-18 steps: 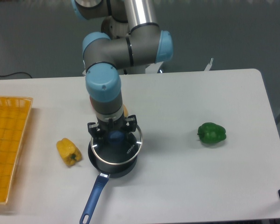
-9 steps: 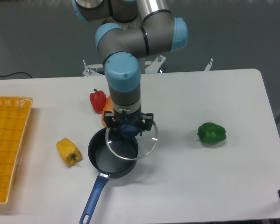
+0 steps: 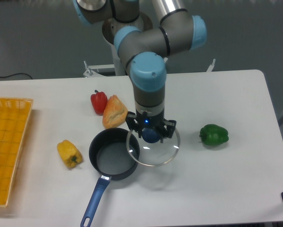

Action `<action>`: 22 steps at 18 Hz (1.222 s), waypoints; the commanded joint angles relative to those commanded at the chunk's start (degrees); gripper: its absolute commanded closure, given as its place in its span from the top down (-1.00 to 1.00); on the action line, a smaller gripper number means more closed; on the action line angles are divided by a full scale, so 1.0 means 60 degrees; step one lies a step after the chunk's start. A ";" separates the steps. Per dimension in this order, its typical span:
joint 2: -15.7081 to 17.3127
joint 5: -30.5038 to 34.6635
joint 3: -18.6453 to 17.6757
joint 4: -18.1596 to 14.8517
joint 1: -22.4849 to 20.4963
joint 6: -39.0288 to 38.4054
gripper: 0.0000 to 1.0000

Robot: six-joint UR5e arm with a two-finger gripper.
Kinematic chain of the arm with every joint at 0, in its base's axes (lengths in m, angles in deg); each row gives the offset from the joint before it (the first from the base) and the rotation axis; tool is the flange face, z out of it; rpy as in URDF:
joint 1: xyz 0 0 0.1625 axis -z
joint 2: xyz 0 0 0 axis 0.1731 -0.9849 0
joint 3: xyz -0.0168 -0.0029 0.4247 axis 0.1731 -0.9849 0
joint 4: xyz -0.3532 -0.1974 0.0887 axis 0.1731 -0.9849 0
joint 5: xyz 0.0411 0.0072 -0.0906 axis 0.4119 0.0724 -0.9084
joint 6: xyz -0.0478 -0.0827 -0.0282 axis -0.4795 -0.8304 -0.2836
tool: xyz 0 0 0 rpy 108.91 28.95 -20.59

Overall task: Open the lid
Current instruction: 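Lift the glass lid off the saucepan and carry it sideways, then lower the glass lid onto the table beside the saucepan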

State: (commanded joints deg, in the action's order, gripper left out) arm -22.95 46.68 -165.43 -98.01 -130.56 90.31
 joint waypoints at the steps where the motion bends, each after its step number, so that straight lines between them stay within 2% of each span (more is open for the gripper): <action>1: -0.0030 0.0000 -0.0014 0.0060 -0.0059 0.0161 0.41; 9: -0.0147 -0.0029 -0.0058 0.0075 -0.0747 0.1582 0.41; 16: -0.0425 -0.0044 -0.0029 0.0104 -0.1026 0.2066 0.41; 19: -0.0586 -0.0029 -0.0044 0.0396 -0.1055 0.2154 0.41; 22: -0.0689 -0.0044 -0.0044 0.0441 -0.1143 0.2228 0.41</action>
State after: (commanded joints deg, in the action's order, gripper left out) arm -27.08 46.42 -165.69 -95.36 -137.42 103.68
